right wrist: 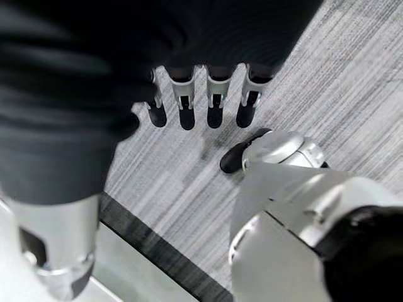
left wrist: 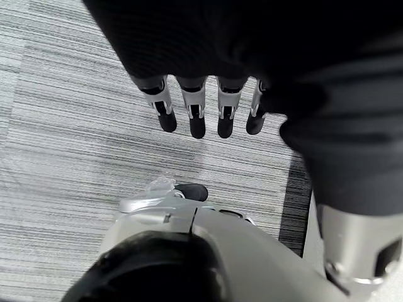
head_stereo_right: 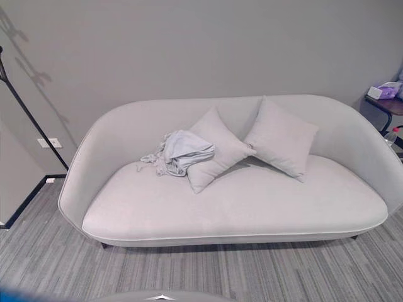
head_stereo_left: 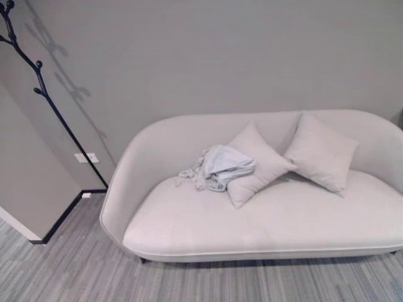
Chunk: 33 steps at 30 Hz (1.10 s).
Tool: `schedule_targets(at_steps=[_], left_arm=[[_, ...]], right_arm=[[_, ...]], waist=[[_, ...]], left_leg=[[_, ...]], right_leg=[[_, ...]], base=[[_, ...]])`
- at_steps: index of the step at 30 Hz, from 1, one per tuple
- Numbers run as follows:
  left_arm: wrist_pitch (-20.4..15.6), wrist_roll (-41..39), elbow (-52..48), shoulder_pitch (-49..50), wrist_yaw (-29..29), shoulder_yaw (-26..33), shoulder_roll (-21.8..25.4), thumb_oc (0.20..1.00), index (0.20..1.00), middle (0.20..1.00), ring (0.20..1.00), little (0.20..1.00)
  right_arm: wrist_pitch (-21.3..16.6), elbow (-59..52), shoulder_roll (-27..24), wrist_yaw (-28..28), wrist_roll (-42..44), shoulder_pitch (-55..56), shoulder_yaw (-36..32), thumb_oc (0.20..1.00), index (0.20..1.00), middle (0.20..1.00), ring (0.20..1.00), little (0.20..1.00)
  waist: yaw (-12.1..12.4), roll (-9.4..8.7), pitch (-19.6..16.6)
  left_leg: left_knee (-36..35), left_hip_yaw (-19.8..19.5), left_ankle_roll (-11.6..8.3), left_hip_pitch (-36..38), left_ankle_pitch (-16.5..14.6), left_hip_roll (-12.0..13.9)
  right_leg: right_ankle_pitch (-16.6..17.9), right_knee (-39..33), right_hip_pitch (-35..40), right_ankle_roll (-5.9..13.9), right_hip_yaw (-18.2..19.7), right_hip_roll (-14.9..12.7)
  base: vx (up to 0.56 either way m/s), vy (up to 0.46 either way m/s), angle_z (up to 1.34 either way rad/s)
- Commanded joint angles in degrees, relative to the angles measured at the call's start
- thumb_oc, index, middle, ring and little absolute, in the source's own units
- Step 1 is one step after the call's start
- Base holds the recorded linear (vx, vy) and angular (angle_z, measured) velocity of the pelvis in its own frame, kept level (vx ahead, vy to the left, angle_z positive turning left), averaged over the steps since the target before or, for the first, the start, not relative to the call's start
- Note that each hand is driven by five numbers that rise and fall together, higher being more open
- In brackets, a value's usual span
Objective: Hang the clothes on the sofa on the clothes rack.
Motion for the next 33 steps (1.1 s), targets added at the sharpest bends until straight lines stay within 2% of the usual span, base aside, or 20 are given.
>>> schedule_targets(at_steps=[1, 27, 28, 29, 30, 31, 32, 33], left_arm=[[-0.1, 3.6, 3.4, -4.5, -1.0, 0.5, -1.4, 1.0, 1.0, 1.0, 1.0, 1.0], [-0.3, 3.9, 3.0, -4.4, -1.0, 0.4, -1.7, 1.0, 1.0, 1.0, 1.0, 1.0], [-0.6, 3.0, 2.2, -5.4, -0.3, -0.5, -1.8, 1.0, 1.0, 1.0, 1.0, 1.0], [-0.6, 3.0, 2.2, -5.5, -0.3, -0.5, -1.8, 1.0, 1.0, 1.0, 1.0, 1.0], [-0.6, 1.1, 0.2, -7.0, 0.1, -1.6, -2.2, 1.0, 1.0, 1.0, 1.0, 1.0], [-0.7, -0.2, -0.2, -7.3, 0.3, -1.5, -2.2, 1.0, 1.0, 1.0, 1.0, 1.0], [-0.7, -0.2, -0.2, -7.2, 0.3, -1.5, -2.2, 1.0, 1.0, 1.0, 1.0, 1.0], [-0.3, -4.5, -0.7, -7.4, 0.6, -0.3, -2.5, 1.0, 1.0, 1.0, 1.0, 1.0]], right_arm=[[0.4, 4.1, 2.0, 0.7, -2.2, -5.4, -0.5, 1.0, 1.0, 1.0, 1.0, 1.0], [0.4, 3.9, 1.6, 1.7, -6.9, -5.5, 1.0, 1.0, 1.0, 1.0, 1.0, 1.0], [0.1, 3.8, 1.1, 1.4, -7.5, -6.5, 1.1, 1.0, 1.0, 1.0, 1.0, 1.0], [0.1, 3.8, 1.1, 1.4, -7.5, -6.6, 1.1, 1.0, 1.0, 1.0, 1.0, 1.0], [0.0, 3.8, 0.0, 1.0, -7.9, -7.9, 1.2, 1.0, 1.0, 1.0, 1.0, 1.0], [0.2, 3.9, -0.4, 1.0, -8.1, -8.4, 1.3, 1.0, 1.0, 1.0, 1.0, 1.0], [0.2, 3.9, -0.4, 1.0, -8.1, -8.4, 1.3, 1.0, 1.0, 1.0, 1.0, 1.0], [0.8, 4.7, -1.5, 0.9, -8.7, -8.9, 1.3, 1.0, 1.0, 1.0, 1.0, 1.0]], waist=[[0.4, -1.61, 1.2], [0.6, -1.25, 1.5], [1.0, -2.04, 3.9], [0.9, -1.98, 3.7], [1.4, -1.97, 6.9], [1.5, -1.82, 7.4], [1.4, -1.83, 7.3], [1.9, -1.61, 7.7]], left_leg=[[-1.0, -1.2, -2.89, 3.6, -2.8, 1.6], [-1.0, -1.6, -3.04, 4.6, -2.5, 2.0], [8.6, -2.0, -3.61, -1.0, -4.0, 2.4], [9.6, -2.2, -3.62, -1.8, -4.4, 2.5], [21.2, -3.9, -5.85, -9.6, -3.6, 3.3], [24.8, -5.5, -6.65, -12.2, -1.9, 3.5], [24.8, -5.5, -6.65, -12.3, -1.9, 3.5], [23.6, -7.3, -7.34, -14.1, 0.2, 4.7]], right_leg=[[7.3, -7.9, 2.2, 3.17, -1.8, -3.3], [6.5, -7.9, 3.1, 2.79, -1.8, -2.9], [6.2, -7.8, 3.1, 2.02, -1.7, -3.5], [6.2, -7.8, 2.8, 1.99, -1.9, -3.4], [5.7, -7.2, 2.5, 0.64, -2.5, -3.3], [5.5, -7.2, 2.1, 0.16, -2.9, -3.2], [5.5, -7.1, 2.0, 0.16, -2.9, -3.2], [5.2, -7.5, 2.1, 0.25, -3.6, -3.2]], base=[[0.0, -0.007, 0.04], [0.0, -0.004, 0.01], [-0.11, -0.037, 0.02], [-0.24, -0.056, 0.11], [-0.16, -0.017, 0.14], [-0.16, -0.016, 0.24], [0.02, 0.069, 0.21], [0.09, 0.098, 0.22]])
